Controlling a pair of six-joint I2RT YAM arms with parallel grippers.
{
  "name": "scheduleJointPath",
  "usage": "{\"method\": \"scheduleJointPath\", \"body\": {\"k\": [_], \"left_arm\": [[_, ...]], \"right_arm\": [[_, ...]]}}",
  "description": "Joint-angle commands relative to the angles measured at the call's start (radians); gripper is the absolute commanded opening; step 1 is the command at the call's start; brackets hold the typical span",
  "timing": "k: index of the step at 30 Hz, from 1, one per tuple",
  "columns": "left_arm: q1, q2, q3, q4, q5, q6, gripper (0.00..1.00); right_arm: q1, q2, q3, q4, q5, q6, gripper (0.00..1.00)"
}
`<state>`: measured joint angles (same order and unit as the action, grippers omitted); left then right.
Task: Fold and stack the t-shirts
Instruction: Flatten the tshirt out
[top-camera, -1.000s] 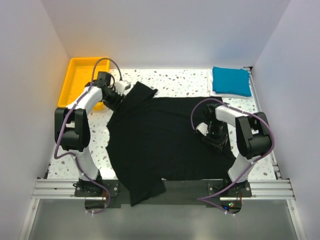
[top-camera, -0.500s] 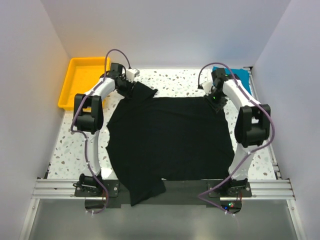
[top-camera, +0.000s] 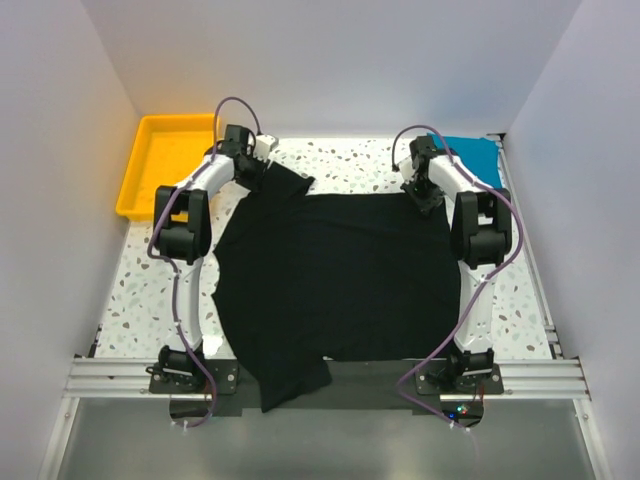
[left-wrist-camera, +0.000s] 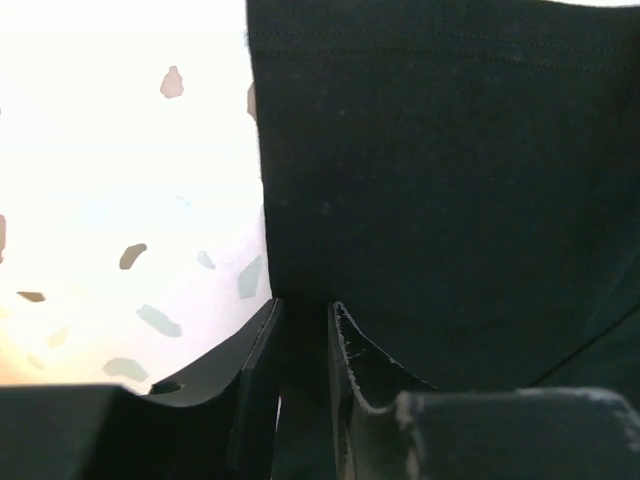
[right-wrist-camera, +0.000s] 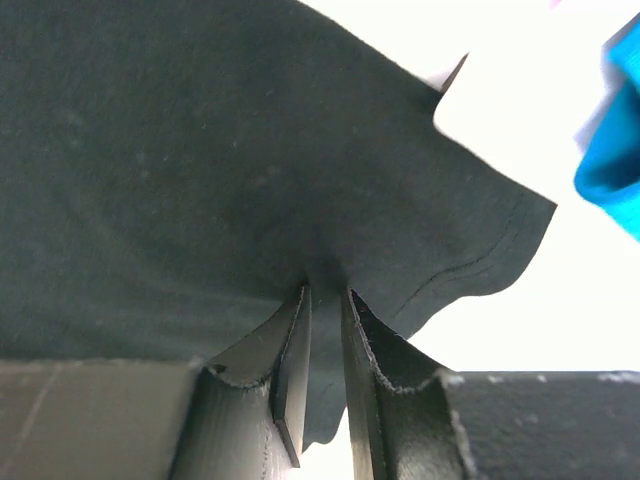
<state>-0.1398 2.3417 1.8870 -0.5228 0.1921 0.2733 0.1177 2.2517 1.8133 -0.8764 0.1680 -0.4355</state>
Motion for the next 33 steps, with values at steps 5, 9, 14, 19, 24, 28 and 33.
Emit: {"method": "scheduleJointPath", "body": {"k": [5,9,14,19,24,28,33], "left_arm": [[0.029,0.004,-0.026,-0.008,-0.164,0.049,0.23],[0.028,-0.025,-0.029,0.015,-0.225,0.056,0.22],[0.043,-0.005,0.014,-0.022,-0.289,0.076,0.2],[0.072,-0.016,-0.029,-0.013,-0.309,0.102,0.19],[0.097,0.001,-0.022,-0.006,-0.287,0.11,0.19],[0.098,0.034,0.04,-0.02,-0.249,0.107,0.2],[0.097,0.088,0.122,-0.031,-0.229,0.093,0.24]], "right_arm": [[-0.001,0.005,-0.005,0.045,0.021,0.001,0.22],[0.002,-0.012,-0.014,0.048,0.005,0.001,0.22],[0.008,-0.006,0.02,0.022,-0.036,0.004,0.22],[0.059,0.022,0.04,0.034,-0.03,-0.006,0.22],[0.083,0.121,0.132,0.039,0.007,0.009,0.22],[0.082,0.175,0.239,0.042,0.059,0.03,0.22],[0.082,0.2,0.284,0.125,0.136,0.049,0.24]]}}
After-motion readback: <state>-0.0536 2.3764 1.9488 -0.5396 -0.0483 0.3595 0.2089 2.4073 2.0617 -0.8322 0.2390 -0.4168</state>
